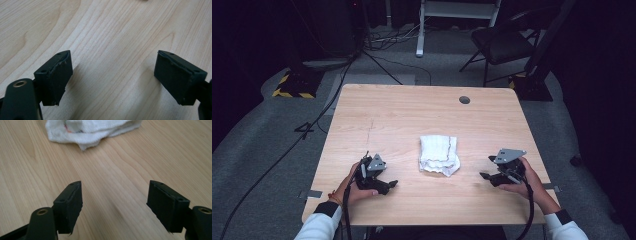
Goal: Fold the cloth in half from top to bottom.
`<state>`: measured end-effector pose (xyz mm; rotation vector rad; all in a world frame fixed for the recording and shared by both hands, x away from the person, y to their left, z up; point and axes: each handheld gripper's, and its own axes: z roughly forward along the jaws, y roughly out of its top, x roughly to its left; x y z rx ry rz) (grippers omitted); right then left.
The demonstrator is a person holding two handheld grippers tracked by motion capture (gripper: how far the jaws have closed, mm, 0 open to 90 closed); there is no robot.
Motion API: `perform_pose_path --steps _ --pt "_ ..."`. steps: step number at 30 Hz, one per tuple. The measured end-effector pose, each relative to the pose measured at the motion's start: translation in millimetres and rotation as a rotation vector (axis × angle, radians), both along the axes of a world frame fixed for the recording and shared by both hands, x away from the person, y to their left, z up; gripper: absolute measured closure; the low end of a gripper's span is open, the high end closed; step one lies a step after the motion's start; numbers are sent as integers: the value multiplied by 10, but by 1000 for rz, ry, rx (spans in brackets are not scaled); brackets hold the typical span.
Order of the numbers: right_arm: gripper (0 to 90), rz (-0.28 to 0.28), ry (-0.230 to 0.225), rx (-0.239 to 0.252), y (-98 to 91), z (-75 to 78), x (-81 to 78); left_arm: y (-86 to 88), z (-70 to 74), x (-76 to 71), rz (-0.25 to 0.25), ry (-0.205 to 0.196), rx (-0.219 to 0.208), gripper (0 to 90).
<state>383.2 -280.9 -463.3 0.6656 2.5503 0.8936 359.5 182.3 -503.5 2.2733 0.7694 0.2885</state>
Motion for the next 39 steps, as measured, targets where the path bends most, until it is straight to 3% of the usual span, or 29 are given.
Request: perform_pose_path --steps 8,12,15,25,28,39 --pt "286 -85 13 28 -404 -80 -86 98 -1 -95 -32 -3 0 159" --pt "285 -128 31 45 -595 -163 -132 153 -1 -154 -20 -2 0 160" --pt "285 -162 53 92 -739 -214 -167 197 -1 -200 -8 -2 0 159" --pt "269 -269 73 183 -1077 -371 -310 393 0 -292 42 1 2 162" --pt "269 -296 57 213 -1135 -395 -349 425 -4 -306 72 1 -3 162" --pt "245 -317 49 201 -1107 -399 -348 455 -4 -322 92 -1 -1 161"
